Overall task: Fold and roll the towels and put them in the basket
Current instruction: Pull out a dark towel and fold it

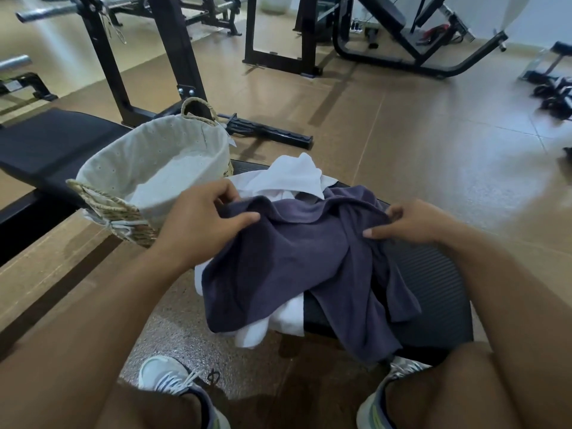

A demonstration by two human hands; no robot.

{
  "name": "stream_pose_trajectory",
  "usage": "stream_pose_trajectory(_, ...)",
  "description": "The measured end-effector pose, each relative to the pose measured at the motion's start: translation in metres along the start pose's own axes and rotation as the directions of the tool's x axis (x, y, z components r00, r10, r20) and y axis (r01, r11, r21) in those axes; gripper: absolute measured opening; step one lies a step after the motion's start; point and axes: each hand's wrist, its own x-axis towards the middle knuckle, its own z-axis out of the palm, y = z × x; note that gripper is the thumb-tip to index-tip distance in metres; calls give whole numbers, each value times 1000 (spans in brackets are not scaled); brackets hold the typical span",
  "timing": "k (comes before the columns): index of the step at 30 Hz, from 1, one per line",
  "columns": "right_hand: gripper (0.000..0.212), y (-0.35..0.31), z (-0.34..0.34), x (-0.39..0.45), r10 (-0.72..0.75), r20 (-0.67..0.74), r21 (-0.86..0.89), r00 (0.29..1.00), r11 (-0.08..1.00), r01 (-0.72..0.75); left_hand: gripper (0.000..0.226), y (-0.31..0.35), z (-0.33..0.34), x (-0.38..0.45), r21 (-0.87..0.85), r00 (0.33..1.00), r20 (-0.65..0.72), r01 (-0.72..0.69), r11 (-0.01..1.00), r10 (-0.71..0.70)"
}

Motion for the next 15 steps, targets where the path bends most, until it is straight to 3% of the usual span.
stream_pose_trajectory(3, 37, 9, -2, -8, 78, 196, -194, 977, 980, -39, 23, 10, 5, -8, -57, 991, 92, -89, 994, 94)
stream_pose_trajectory(5, 32, 8, 1, -11, 71, 244, -213, 967, 977, -18, 19, 15, 10, -12, -95, 985, 102, -128, 987, 138)
stream_pose_trajectory(6, 29, 6, 1, -12, 32, 247, -129, 969, 992, 0, 18, 17, 13, -14, -105, 984, 96, -138, 985, 148)
stream_pose_trajectory(8, 24, -4, 3, -18, -102, 259, 201, 960, 978, 50, 14, 22, 18, -16, -125, 987, 67, -135, 983, 144)
stream_pose_trajectory(9, 21, -11, 5, -22, -185, 241, 411, 953, 909, 73, 13, 24, 21, -18, -142, 989, 51, -128, 982, 136)
stream_pose_trajectory(11, 20, -29, 10, -33, -317, 162, 738, 934, 668, 99, 12, 29, 25, -21, -197, 994, 35, -98, 975, 107)
stream_pose_trajectory(15, 30, -65, 19, -51, -452, 94, 952, 887, 303, 53, 9, 42, 29, -25, -343, 990, 90, -73, 936, 110)
